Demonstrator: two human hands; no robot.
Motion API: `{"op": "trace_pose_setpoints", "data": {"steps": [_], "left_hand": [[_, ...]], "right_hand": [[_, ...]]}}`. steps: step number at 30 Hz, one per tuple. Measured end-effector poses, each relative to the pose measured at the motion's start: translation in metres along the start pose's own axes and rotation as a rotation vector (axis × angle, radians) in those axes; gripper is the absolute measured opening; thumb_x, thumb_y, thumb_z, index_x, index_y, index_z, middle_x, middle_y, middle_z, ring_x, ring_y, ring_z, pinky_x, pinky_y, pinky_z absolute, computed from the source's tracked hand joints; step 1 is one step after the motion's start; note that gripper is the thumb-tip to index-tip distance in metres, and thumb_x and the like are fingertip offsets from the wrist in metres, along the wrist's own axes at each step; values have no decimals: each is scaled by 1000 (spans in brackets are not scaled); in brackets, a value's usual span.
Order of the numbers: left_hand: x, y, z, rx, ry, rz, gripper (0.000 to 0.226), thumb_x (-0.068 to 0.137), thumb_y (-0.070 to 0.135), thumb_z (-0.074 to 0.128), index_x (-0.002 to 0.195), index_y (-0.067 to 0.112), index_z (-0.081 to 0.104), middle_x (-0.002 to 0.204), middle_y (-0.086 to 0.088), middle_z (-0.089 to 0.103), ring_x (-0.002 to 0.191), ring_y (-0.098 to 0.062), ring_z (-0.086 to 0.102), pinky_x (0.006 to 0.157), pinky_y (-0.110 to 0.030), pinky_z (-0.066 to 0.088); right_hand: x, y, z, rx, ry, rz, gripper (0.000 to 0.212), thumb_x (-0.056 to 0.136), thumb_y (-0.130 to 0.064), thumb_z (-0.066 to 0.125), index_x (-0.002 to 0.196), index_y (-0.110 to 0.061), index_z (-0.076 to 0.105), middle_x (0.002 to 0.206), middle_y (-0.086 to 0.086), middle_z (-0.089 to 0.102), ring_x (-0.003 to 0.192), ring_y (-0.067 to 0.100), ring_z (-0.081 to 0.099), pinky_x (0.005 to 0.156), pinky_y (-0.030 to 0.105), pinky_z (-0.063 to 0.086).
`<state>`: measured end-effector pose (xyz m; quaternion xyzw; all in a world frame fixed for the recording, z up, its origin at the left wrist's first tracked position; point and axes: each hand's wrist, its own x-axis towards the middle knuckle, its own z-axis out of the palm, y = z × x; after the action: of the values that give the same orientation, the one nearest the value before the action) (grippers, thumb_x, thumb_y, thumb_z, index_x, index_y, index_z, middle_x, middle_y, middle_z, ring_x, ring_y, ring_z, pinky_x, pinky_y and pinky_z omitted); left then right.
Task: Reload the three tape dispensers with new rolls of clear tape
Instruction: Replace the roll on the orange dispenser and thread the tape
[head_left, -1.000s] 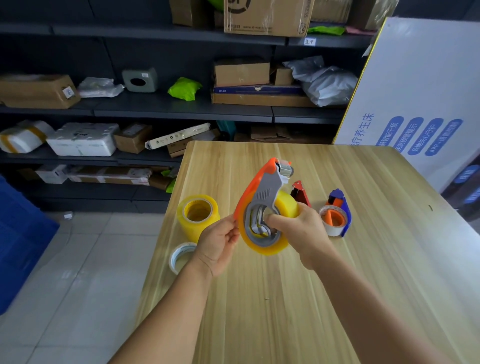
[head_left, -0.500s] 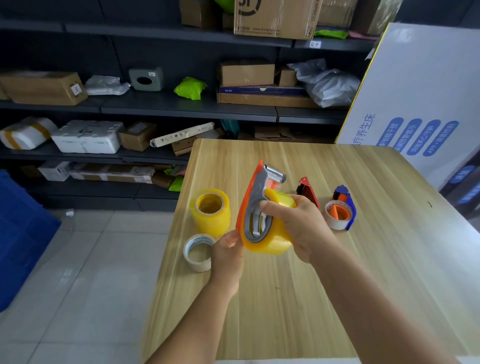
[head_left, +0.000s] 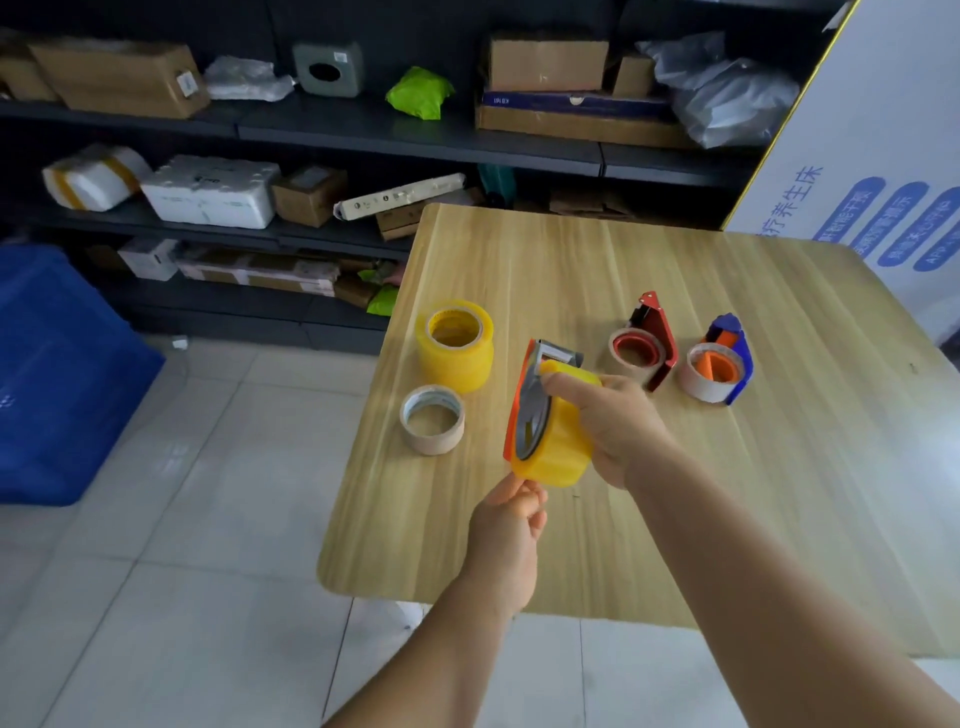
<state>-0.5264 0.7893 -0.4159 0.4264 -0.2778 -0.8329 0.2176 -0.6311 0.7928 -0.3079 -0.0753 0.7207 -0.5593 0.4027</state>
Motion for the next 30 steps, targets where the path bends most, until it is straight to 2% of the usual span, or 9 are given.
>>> {"op": "trace_pose_setpoints", "data": {"steps": [2, 6, 8, 12, 16, 19, 23, 26, 30], "left_hand": [[-7, -11, 0, -65, 6, -41, 35, 87, -7, 41, 76, 17, 64, 78, 1, 54, 76, -7, 50, 82, -21, 38], [-22, -29, -4, -109, 39, -122, 14, 63, 10, 58, 75, 17, 60, 77, 3, 53, 80, -8, 49, 84, -22, 36], [-27, -33, -7, -143, 63, -147, 19, 59, 13, 61, 78, 16, 60, 79, 2, 54, 87, -11, 50, 91, -25, 34], [-34, -41, -18, -163, 43, -167, 34, 71, 26, 76, 101, 17, 61, 93, 6, 60, 101, -11, 49, 97, -27, 30], [-37, -49, -24, -204, 141, -164, 29, 76, 39, 69, 94, 17, 61, 83, 2, 50, 81, -11, 46, 78, -23, 37], [-39, -54, -29, -229, 201, -175, 26, 83, 37, 65, 95, 14, 61, 82, 0, 51, 77, -12, 47, 81, -22, 39], [-36, -60, -37, -263, 210, -188, 31, 83, 41, 64, 96, 14, 61, 87, 1, 54, 76, -12, 47, 91, -25, 37], [-33, -62, -42, -279, 210, -167, 41, 74, 46, 66, 100, 14, 62, 90, 1, 57, 78, -11, 48, 86, -22, 39], [-32, -66, -42, -271, 202, -161, 48, 70, 48, 67, 103, 14, 63, 98, 0, 60, 84, -9, 53, 80, -21, 41]], "right_hand": [[4, 12, 0, -5, 2, 36, 33, 73, -27, 81, 93, -9, 62, 103, 18, 70, 95, 35, 68, 86, 55, 54], [9, 39, 1, -34, 11, 128, 58, 54, -44, 87, 92, -15, 54, 105, 13, 66, 95, 31, 66, 87, 53, 54], [10, 50, 2, -55, 28, 139, 50, 62, -43, 86, 87, -16, 51, 102, 11, 64, 96, 29, 65, 88, 52, 53], [8, 64, 5, -108, 14, 159, 44, 66, -42, 84, 86, -13, 57, 89, 9, 65, 84, 27, 66, 84, 48, 56], [4, 77, 11, -172, -11, 181, 53, 68, -43, 82, 101, -8, 59, 88, 7, 63, 77, 22, 63, 76, 40, 57], [1, 84, 12, -197, -50, 190, 35, 79, -39, 74, 94, -12, 57, 78, 3, 56, 64, 15, 55, 56, 28, 49], [0, 93, 17, -172, -94, 218, 15, 87, -21, 61, 97, -10, 57, 78, 6, 55, 69, 21, 56, 67, 35, 49], [3, 99, 20, -173, -124, 215, 21, 87, -18, 59, 107, -11, 57, 85, 8, 58, 74, 23, 58, 66, 36, 50], [6, 101, 18, -141, -166, 229, 28, 88, -16, 61, 114, -11, 55, 101, 12, 64, 89, 27, 64, 82, 43, 54]]}}
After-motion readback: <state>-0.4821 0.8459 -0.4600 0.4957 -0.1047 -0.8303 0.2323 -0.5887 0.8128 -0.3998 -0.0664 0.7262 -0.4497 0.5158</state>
